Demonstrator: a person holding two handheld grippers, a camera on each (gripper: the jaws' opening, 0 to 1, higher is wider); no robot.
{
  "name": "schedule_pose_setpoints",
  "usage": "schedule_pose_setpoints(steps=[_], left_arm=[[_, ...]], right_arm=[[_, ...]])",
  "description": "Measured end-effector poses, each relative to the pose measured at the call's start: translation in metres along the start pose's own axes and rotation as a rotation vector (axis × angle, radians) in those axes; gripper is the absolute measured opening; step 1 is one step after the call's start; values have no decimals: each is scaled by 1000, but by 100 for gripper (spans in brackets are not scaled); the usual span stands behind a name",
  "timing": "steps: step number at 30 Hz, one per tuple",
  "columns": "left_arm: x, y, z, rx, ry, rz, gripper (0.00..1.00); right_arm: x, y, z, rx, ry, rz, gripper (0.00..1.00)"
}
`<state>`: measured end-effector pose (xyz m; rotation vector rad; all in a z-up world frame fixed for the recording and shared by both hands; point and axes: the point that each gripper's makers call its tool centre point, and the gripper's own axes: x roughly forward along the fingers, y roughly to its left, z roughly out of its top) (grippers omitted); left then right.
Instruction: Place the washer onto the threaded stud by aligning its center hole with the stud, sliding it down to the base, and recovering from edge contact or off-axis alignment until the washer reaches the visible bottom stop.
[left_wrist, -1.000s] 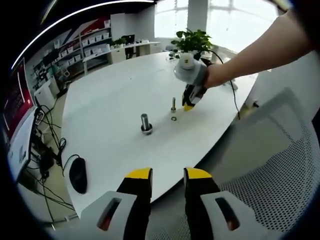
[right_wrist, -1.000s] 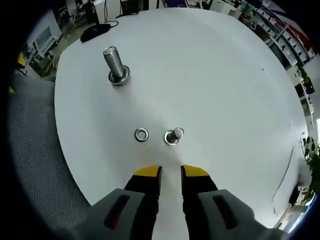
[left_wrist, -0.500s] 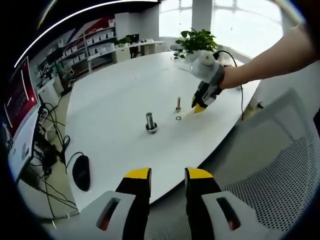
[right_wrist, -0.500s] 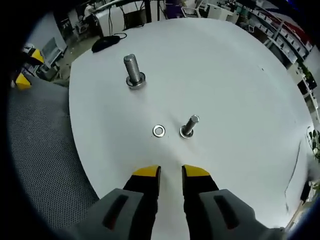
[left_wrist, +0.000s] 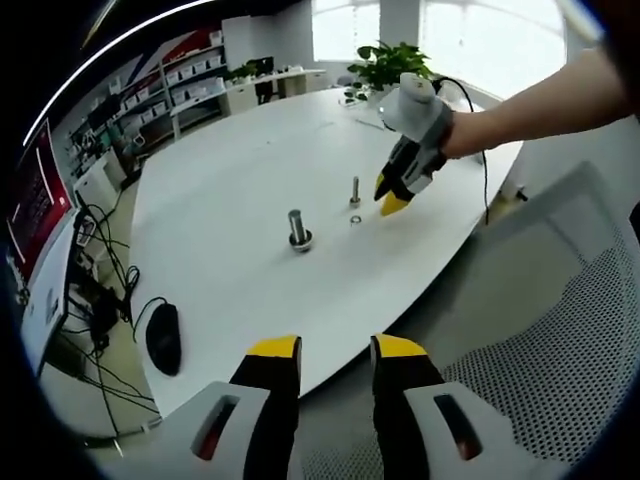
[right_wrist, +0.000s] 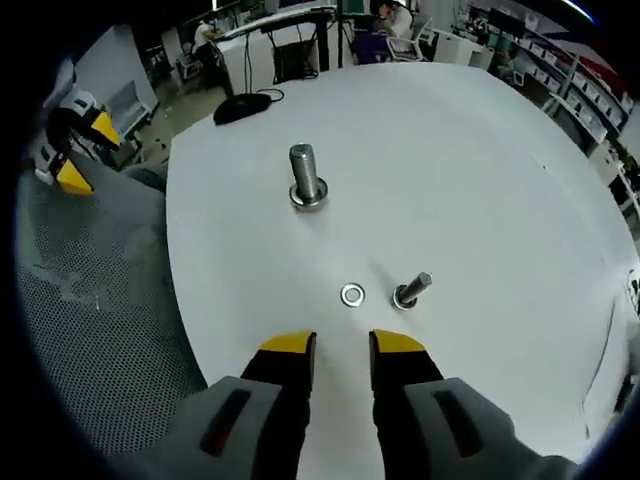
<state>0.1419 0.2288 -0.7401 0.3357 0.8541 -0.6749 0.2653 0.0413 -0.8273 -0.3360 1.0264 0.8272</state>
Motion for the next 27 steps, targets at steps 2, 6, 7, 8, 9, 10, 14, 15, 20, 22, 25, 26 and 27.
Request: schedule_pose_setpoints(steps=[2,6,7,8,9,10,14,15,20,22,25,26,27], left_arm=[[0,1,-1,2,4,6,25],[-2,1,1,-6,-8,8,25],[-1,0,1,-10,-10,1,25],[-1,-1,1,-8,-11,-1,25],[-1,1,-1,2,-3,14,25],[-1,2,-2,0,1,17,25],[-1,4,-1,-15,1,20,25],[-1,4,-1,-14,2,21,25],[-2,5,2,-25,-18,20,24],[-2,6,3,-26,-23,24,23],[-2,6,4,-23,-22,22,23],[-2,6,3,-23,-21,22,23],[-2,6,3,-28,-20,19,23]], right_arm=[[2,-1,5,28,-18,8,26],[11,9,7,-40,11,21,27],[12,10,7,-40,11,23,27],[15,12,9,-36,12,30,27],[18,12,9,-39,16,32,27],[20,12,9,-48,20,29,27],[30,5,-2,-112,73,4,27],[31,5,-4,-118,77,2,27],[35,2,0,-84,33,-4,26],[36,2,0,-87,31,-6,26],[38,0,-1,-127,35,-18,26],[38,0,0,-124,32,-15,26],[39,1,1,-109,24,-7,26]])
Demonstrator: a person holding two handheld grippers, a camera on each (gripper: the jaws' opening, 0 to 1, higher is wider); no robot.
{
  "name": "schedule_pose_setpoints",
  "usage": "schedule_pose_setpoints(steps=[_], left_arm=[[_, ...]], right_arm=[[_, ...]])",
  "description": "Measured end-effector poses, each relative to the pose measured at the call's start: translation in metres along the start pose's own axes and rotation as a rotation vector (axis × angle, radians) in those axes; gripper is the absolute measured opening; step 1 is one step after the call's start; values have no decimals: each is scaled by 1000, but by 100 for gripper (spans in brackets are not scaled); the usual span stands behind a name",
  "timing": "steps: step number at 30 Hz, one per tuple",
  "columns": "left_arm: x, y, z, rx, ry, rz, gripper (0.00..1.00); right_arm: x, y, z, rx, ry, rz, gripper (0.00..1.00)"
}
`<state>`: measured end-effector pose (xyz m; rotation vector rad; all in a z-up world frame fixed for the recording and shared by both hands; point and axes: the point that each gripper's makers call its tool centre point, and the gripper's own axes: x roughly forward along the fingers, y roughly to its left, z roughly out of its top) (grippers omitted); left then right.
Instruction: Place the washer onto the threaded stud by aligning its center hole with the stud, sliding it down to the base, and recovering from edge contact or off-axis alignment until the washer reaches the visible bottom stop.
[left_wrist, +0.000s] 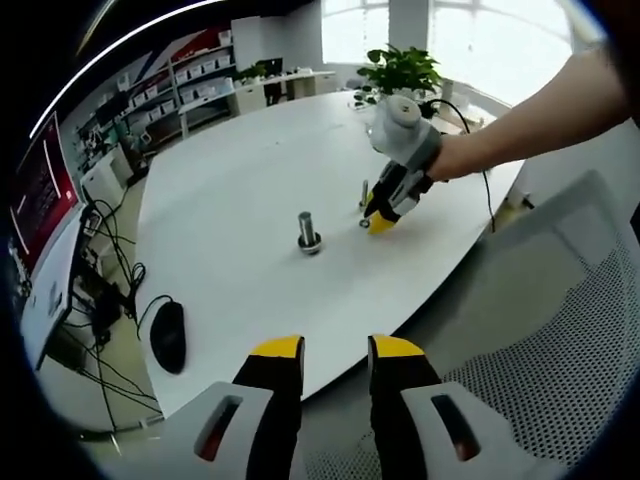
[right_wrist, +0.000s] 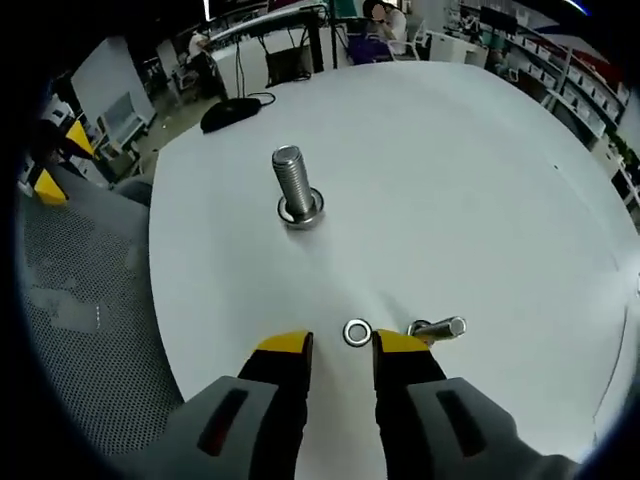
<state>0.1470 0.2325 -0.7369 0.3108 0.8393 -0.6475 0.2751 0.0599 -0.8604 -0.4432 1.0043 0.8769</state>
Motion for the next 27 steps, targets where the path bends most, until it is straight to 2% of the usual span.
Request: schedule_pose_setpoints(steps=[8,16,21,27], left_arm=[[0,0,0,-4,1,2,23],[1,-2,-3,12,19,2,23],[1,0,-3,4,17,4,22],[1,0,-1,5,9,5,22]], right_arm=[[4,-5,-2,-14,2,-25,26],[3,2,-2,-4,-18,5,27],[3,7,-3,-43,-15,18,26],[4,7,-4,-128,30,5,22]])
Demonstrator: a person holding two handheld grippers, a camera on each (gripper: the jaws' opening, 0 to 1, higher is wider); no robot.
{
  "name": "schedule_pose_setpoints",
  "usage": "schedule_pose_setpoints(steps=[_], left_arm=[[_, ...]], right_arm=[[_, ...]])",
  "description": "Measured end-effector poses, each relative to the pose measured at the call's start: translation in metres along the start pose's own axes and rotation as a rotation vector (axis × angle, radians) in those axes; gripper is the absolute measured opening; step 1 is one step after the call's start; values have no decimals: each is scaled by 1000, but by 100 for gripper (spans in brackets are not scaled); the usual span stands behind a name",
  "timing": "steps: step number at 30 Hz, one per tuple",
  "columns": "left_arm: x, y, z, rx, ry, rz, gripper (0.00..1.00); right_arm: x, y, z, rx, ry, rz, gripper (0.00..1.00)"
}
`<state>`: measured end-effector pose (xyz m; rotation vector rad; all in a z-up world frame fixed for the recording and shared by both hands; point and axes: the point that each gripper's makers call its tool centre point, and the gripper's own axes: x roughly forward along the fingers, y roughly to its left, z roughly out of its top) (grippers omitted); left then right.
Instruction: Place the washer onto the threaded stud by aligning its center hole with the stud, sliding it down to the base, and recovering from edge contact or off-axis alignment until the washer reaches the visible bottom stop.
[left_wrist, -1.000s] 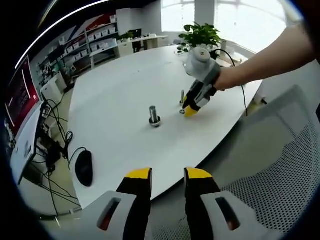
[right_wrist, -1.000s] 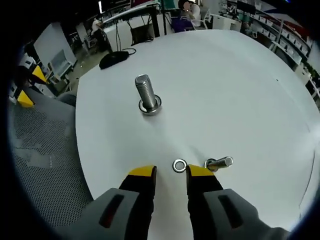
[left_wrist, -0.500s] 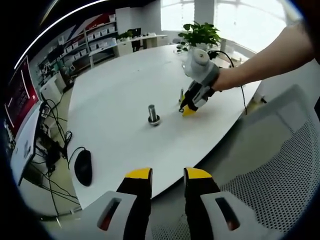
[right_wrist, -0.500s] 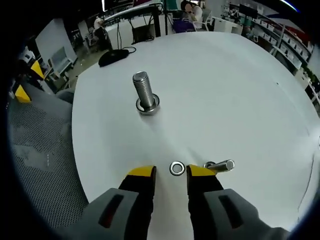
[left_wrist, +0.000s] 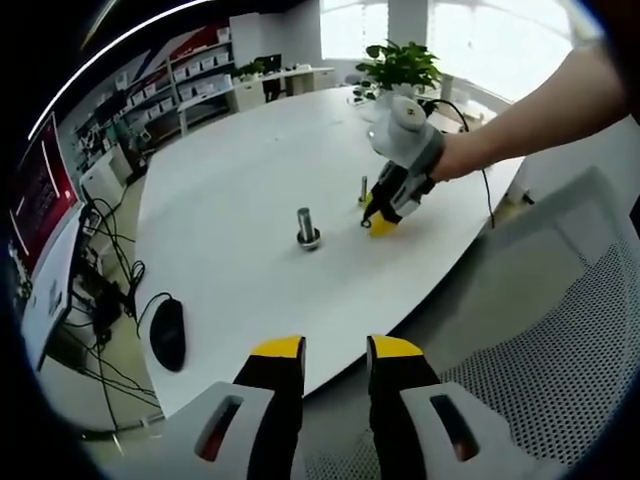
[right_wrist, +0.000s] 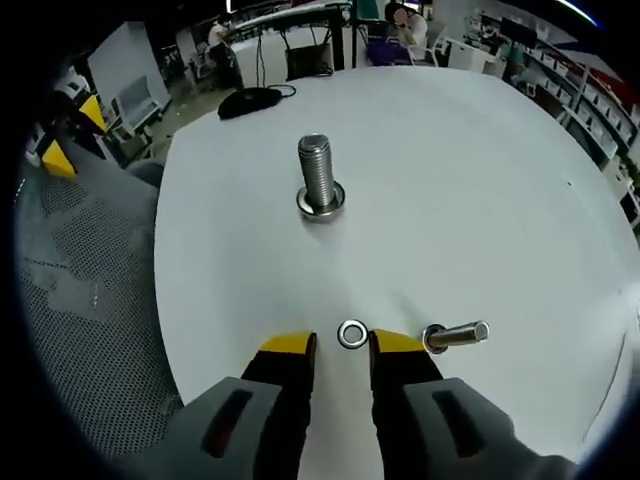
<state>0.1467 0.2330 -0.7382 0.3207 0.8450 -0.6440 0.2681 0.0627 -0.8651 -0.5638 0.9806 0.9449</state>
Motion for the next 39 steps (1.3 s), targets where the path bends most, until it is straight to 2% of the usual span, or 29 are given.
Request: schedule_pose_setpoints(steps=[3,8,14,18,21,25,27,28,32,35,39], left_arm=[[0,1,0,-7,-2,4,22],[2,-3,-5,12,28,-8,22],[-1,0,-1,0,2,3,22],[1,1,-1,-2,8,3,22],[0,1,-1,-1,8,6,21],[0,1,-1,-4,10,5,21],[0,1,-1,-8,6,4,21],[1,1,0,-8,3,3,21],[0,2,0,-16,2,5,21],[0,0,0,-9,3,-1,20],[2,-1,-2,-5,16,-9,20]], right_arm=[[2,-3,2,-18,40,7,20],[4,-2,3,-77,118,12,17],[6,-4,5,-101,153,8,9],[6,-6,5,-93,200,35,8],[6,-2,4,-133,232,80,11],[5,0,3,-169,222,85,13],[4,-2,1,-248,215,66,14],[4,-2,0,-258,214,66,15],[3,-9,-2,-245,217,61,22],[-1,-9,-7,-226,213,83,23],[-3,-8,-12,-257,214,93,24]])
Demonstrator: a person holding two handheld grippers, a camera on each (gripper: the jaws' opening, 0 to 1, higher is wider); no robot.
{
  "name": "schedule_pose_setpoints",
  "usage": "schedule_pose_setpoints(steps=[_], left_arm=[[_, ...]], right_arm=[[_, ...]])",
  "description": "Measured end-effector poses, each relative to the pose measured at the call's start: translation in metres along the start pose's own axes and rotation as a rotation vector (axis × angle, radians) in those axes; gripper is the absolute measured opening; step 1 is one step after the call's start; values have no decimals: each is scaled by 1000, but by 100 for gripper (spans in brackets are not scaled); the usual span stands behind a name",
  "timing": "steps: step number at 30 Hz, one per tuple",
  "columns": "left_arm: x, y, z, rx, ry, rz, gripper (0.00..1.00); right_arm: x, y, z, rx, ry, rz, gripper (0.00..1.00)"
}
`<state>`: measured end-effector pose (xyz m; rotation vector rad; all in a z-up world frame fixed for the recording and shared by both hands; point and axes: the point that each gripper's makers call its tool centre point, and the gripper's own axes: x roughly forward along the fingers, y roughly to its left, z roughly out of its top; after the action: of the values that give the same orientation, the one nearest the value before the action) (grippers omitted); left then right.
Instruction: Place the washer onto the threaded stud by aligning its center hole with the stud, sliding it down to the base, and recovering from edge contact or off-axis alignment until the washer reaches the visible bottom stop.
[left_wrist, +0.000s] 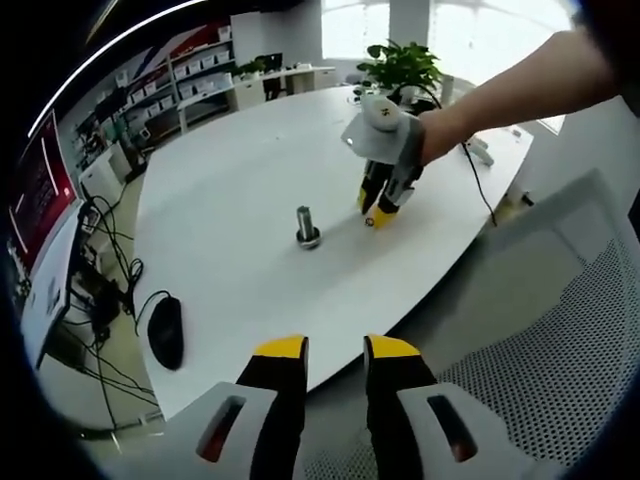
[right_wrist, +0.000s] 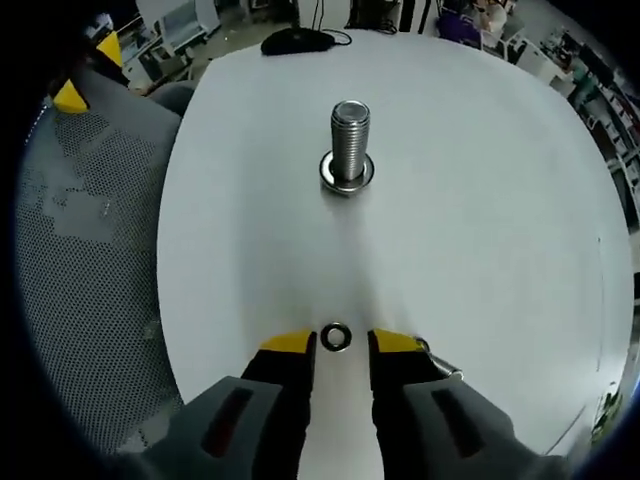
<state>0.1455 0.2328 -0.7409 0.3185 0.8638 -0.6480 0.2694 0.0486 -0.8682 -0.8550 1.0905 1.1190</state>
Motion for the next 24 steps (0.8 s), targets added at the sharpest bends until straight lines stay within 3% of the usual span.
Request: schedule_pose_setpoints(steps=[14,17,24], left_arm=[[0,2,1,-10,-7,8,20],[0,1,1,-5,-3,4,20],[-1,1,1,-9,-5,9,19]], right_arm=[[1,1,2,-36,6,5,20],[2,1,4,-77,32,-3,16],[3,1,5,-54,103,-13,16]])
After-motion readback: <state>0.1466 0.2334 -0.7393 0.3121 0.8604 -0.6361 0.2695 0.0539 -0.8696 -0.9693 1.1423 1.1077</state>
